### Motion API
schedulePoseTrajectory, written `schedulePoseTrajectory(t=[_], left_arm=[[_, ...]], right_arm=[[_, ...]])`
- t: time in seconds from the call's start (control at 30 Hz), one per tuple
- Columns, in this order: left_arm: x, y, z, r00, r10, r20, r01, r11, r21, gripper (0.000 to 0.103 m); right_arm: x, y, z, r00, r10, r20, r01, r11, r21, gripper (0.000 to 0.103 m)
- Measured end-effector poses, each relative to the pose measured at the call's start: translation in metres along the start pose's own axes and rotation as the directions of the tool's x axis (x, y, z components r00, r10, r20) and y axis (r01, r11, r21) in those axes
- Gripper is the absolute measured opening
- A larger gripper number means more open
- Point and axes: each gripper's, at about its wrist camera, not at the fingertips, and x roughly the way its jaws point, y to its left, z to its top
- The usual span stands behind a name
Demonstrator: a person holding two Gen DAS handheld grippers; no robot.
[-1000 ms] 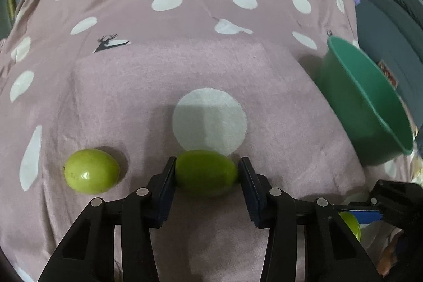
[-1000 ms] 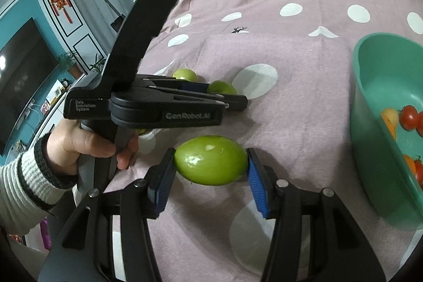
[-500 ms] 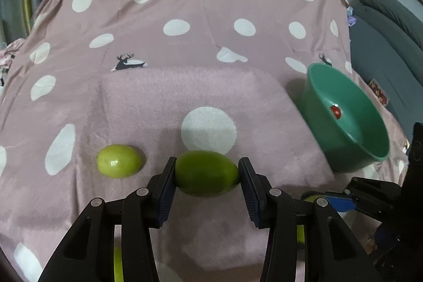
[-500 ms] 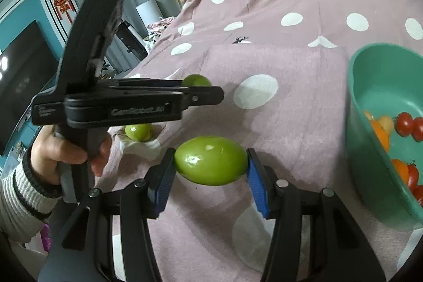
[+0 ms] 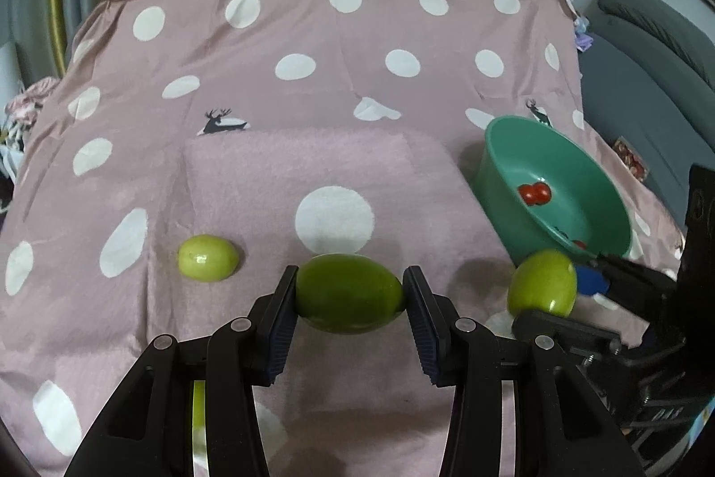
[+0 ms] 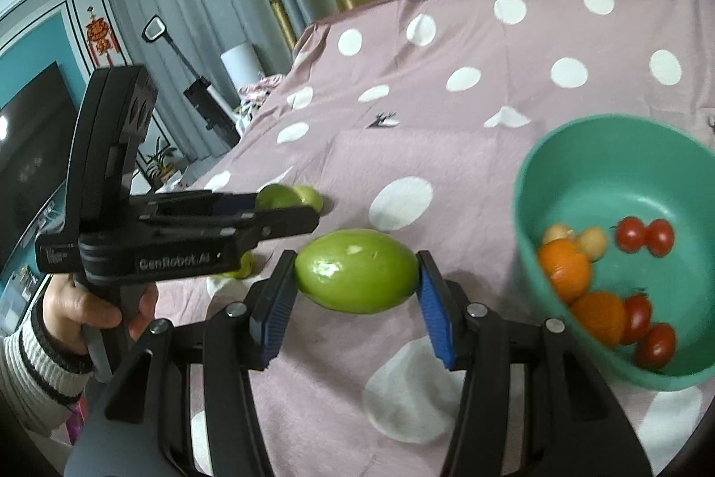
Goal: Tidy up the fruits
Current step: 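Carry both green fruits into the green bowl and open both tools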
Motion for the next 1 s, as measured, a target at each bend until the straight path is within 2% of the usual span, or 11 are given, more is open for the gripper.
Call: schedulePoseTrajectory(t=[0.17,0.43,0.8,1.0], left_arm=[[-0.006,-0.016,0.006,1.0,0.002,0.015,-0.003,0.999,0.033,0.046],[-0.006,-0.05,0.021,0.999,-0.029,0.042,0.025,0.996,0.084,0.046],[0.006,-0.102,0.045,0.992,-0.109,0.066,0.096,0.979,0.181,0.046],[0.022,-0.129,0.055,0.989,-0.142,0.051,0.126,0.964,0.234,0.046]], right_arm=[[-0.019,-0.011,0.007,0.998,-0.023,0.057,0.022,1.0,0.02,0.052],[-0.048,-0.031,0.011,0.986,-0.102,0.131,0.095,0.994,0.06,0.053],[-0.084,-0.066,0.01,0.951,-0.239,0.195,0.212,0.966,0.15,0.053],[-0.098,-0.086,0.007,0.922,-0.328,0.206,0.287,0.936,0.205,0.053]])
